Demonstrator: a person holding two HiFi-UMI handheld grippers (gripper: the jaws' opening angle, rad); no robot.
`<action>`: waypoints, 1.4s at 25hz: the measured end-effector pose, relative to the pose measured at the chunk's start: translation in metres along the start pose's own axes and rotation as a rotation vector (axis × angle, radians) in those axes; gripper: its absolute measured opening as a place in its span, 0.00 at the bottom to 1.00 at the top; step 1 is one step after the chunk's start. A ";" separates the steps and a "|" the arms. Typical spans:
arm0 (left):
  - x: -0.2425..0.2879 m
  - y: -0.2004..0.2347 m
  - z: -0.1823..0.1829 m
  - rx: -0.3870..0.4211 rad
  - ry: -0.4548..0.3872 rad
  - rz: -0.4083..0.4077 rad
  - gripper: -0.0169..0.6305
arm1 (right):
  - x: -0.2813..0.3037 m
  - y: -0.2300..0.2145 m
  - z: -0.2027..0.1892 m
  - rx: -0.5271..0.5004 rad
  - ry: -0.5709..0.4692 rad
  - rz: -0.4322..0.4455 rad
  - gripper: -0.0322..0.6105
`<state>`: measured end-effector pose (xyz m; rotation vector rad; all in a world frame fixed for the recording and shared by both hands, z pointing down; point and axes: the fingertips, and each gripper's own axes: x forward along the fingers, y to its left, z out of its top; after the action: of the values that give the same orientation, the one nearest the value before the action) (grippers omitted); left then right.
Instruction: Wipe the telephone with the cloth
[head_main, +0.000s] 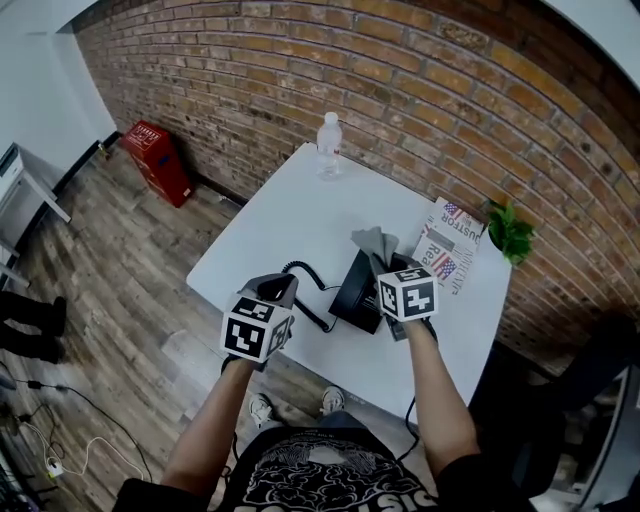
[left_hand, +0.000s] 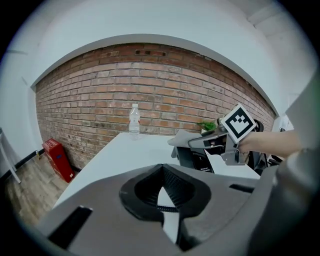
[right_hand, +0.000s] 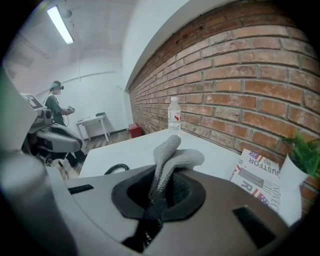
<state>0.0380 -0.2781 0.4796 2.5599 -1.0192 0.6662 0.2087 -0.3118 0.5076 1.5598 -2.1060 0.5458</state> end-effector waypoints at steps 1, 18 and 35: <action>0.000 0.001 0.000 0.007 0.003 -0.013 0.03 | 0.001 0.002 -0.001 0.005 0.003 -0.006 0.07; -0.006 0.014 -0.018 0.050 0.024 -0.130 0.03 | -0.001 0.035 -0.031 0.069 0.048 -0.079 0.07; -0.022 0.028 -0.032 0.116 0.036 -0.220 0.03 | -0.008 0.072 -0.064 0.140 0.064 -0.145 0.07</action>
<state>-0.0057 -0.2710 0.4977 2.6964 -0.6912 0.7268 0.1499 -0.2494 0.5521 1.7321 -1.9254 0.6953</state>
